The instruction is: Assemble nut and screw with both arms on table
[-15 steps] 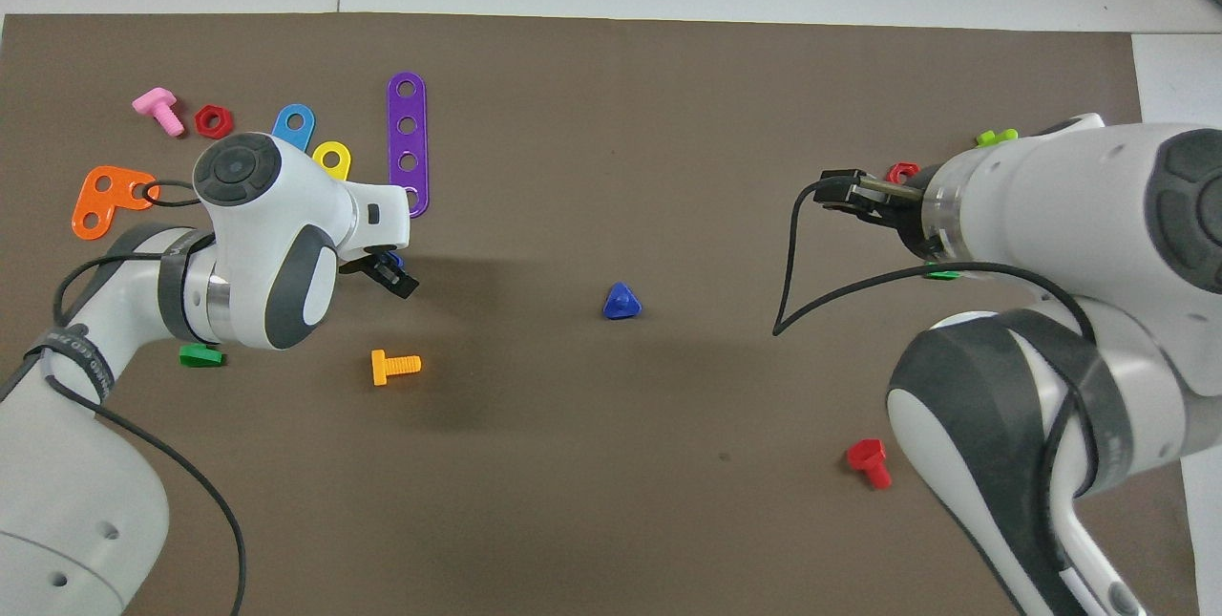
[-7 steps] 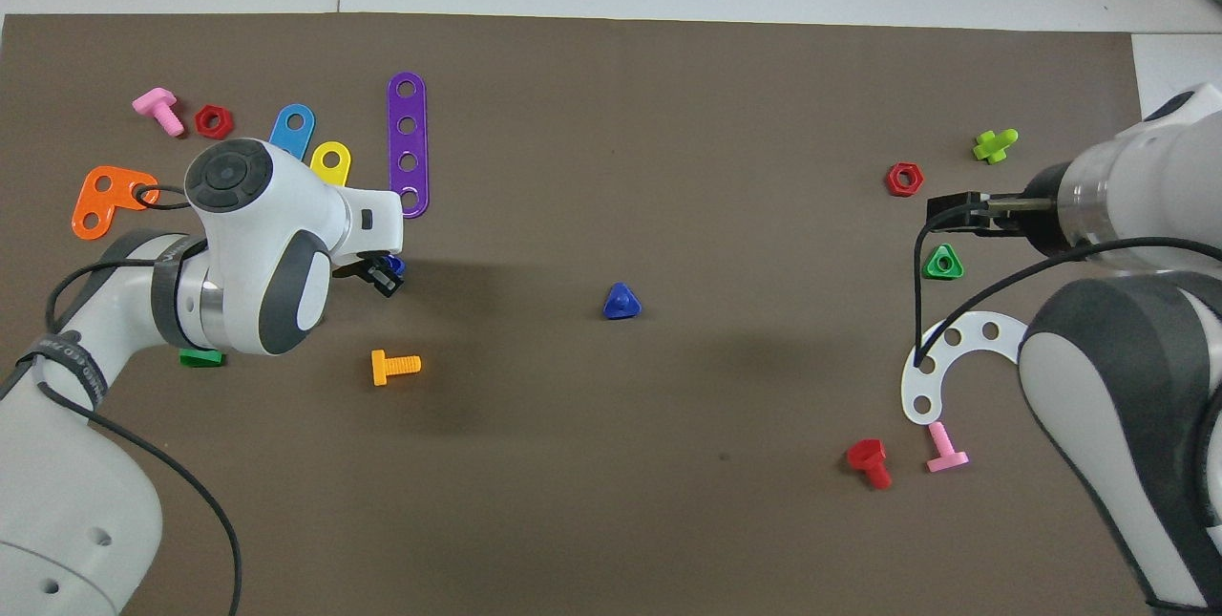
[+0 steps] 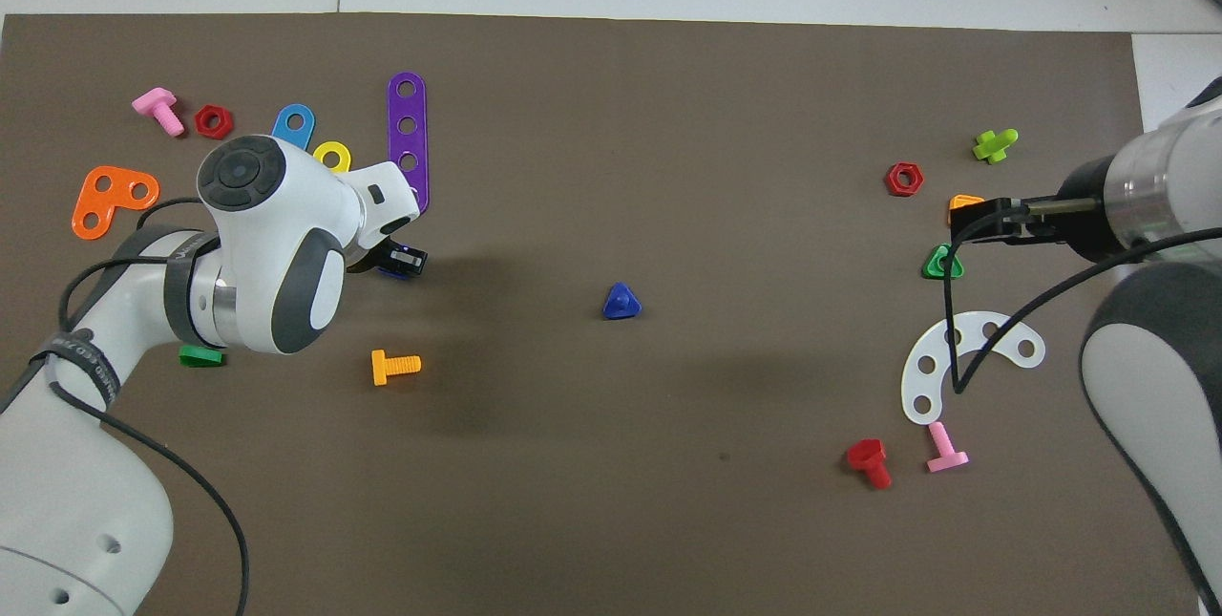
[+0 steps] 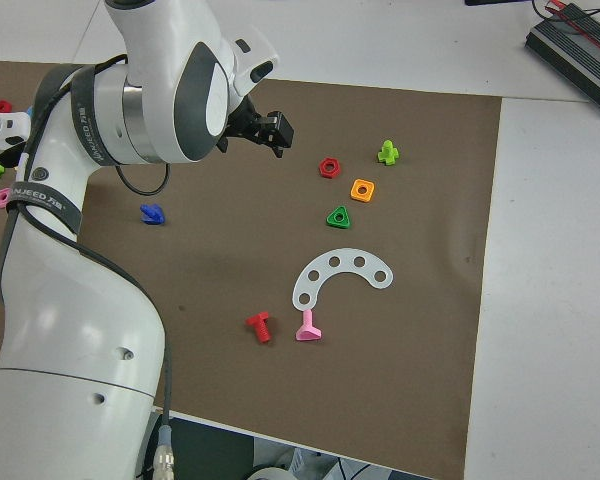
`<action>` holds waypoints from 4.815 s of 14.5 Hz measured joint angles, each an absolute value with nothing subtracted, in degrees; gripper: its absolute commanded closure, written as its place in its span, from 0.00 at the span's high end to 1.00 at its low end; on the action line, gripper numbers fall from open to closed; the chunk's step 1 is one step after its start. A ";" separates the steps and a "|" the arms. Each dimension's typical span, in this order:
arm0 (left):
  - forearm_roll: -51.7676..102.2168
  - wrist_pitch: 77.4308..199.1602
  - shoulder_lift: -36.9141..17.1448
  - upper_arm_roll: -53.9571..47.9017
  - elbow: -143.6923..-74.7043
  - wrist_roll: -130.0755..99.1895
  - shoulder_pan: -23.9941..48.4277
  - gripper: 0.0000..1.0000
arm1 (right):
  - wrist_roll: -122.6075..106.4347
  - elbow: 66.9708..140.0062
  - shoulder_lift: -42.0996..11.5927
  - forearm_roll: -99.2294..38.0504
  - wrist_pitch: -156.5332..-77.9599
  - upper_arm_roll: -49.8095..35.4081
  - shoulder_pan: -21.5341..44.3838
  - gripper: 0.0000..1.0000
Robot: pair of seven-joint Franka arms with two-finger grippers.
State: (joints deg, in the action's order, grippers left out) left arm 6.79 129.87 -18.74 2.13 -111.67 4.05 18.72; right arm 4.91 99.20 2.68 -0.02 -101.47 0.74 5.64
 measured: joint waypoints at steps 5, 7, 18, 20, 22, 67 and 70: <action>8.98 126.17 -19.13 1.94 -104.93 -16.67 27.14 0.00 | 1.06 97.20 2.65 -0.88 -99.08 0.87 3.48 1.00; 9.01 124.35 -19.70 1.90 -101.97 -22.51 31.20 0.00 | 0.86 97.04 2.65 -0.66 -98.97 0.77 3.48 1.00; 10.57 124.89 -23.16 1.87 -98.53 -30.93 41.75 0.00 | 0.35 95.59 2.63 1.31 -96.45 -0.01 3.85 1.00; 10.65 126.62 -23.93 1.83 -98.52 -31.13 42.17 0.00 | 0.35 95.59 2.63 1.12 -96.12 -0.02 3.85 1.00; 10.66 127.24 -24.24 1.85 -98.51 -31.45 42.37 0.00 | 0.35 95.73 2.64 1.10 -95.76 -0.02 3.85 1.00; -2.08 93.92 -5.61 3.66 -92.48 -5.16 5.07 1.00 | 5.11 96.47 2.69 -0.21 -94.77 -0.15 4.19 1.00; -1.71 94.59 -2.40 3.30 -92.42 -5.13 5.19 1.00 | 5.11 96.47 2.69 -0.37 -94.77 -0.15 4.19 1.00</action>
